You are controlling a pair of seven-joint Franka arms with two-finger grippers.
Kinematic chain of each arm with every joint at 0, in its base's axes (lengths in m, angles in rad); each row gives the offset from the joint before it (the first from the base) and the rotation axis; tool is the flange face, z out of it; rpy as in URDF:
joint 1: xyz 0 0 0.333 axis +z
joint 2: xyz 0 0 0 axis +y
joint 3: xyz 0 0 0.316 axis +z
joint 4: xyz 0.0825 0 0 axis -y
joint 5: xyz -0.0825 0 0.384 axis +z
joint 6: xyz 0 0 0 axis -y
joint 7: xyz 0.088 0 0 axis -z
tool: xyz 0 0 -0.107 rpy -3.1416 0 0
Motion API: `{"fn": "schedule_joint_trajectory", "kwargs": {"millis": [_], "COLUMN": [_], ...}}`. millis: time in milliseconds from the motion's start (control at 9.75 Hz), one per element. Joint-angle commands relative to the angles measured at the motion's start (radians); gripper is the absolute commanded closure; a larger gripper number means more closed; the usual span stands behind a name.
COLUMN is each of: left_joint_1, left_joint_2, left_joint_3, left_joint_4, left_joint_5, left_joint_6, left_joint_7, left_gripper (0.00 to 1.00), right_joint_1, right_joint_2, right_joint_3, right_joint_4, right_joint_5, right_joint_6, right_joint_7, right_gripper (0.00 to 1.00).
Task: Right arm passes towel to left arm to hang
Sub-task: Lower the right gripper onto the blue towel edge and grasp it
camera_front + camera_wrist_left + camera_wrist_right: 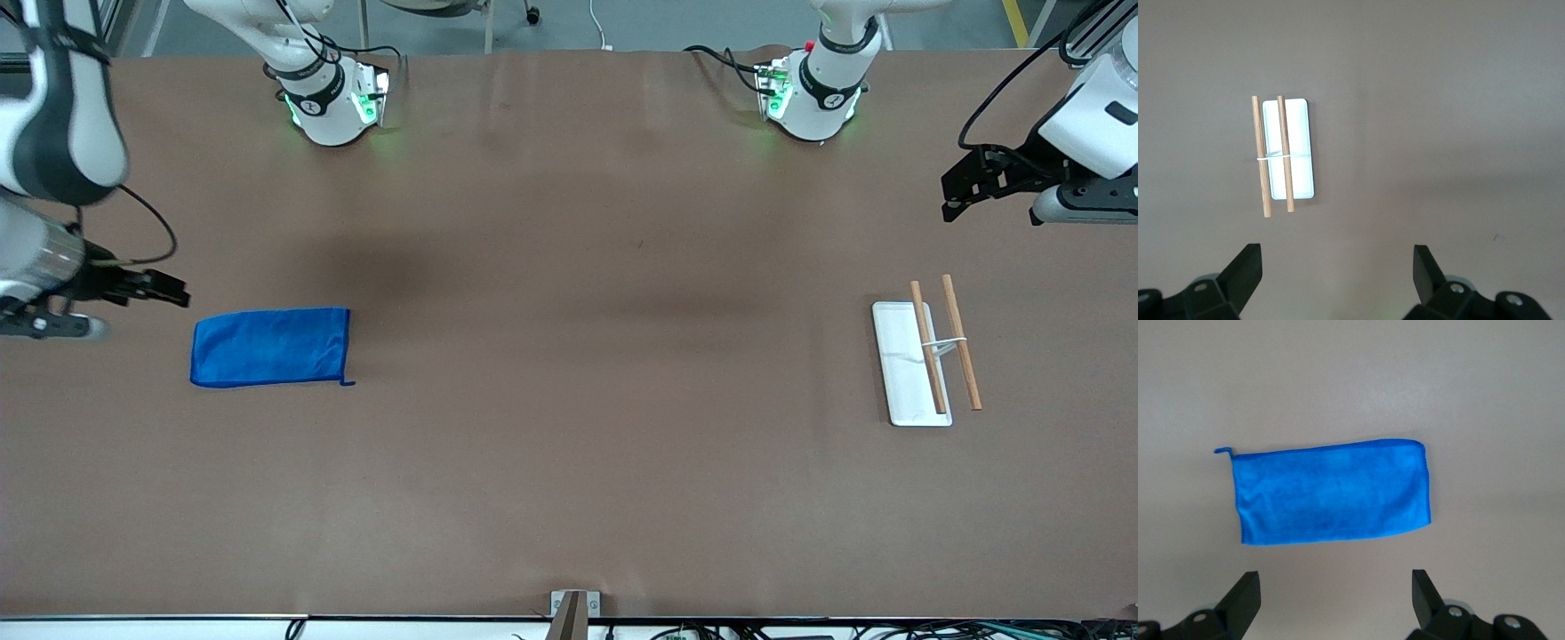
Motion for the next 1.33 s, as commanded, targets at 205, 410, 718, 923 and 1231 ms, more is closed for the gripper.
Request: {"fn": "schedule_joint_trajectory", "kwargs": {"millis": [205,410,718,923,1231], "left_joint_1": [0.004,0.004,0.004,0.006,0.006], "left_joint_2": [0.023,0.023,0.023,0.023,0.023], "left_joint_3": [-0.003,-0.004,-0.004,-0.004,-0.004], "left_joint_4": [-0.001,-0.001,-0.001,-0.001,-0.001], "left_joint_5": [0.002,0.002,0.003,0.003,0.002], "left_joint_6": [-0.02,-0.02,-0.02,-0.02,-0.02], "left_joint_7": [0.013,0.013,0.014,0.014,0.014], "left_gripper": [0.0,0.0,0.0,0.0,0.0], "right_joint_1": [-0.002,-0.006,-0.005,-0.006,-0.005], "right_joint_2": [0.124,0.24,0.278,0.307,0.321], "right_joint_3": [-0.001,-0.001,0.0,0.0,0.002], "right_joint_4": [-0.249,-0.273,-0.303,-0.307,-0.31], "right_joint_5": [-0.001,-0.001,0.001,0.001,0.01], "right_joint_6": [0.468,0.659,0.721,0.784,0.787], "right_joint_7": [-0.056,-0.046,-0.045,-0.043,-0.042], "right_gripper": [0.01,0.01,0.02,0.07,0.39]}}
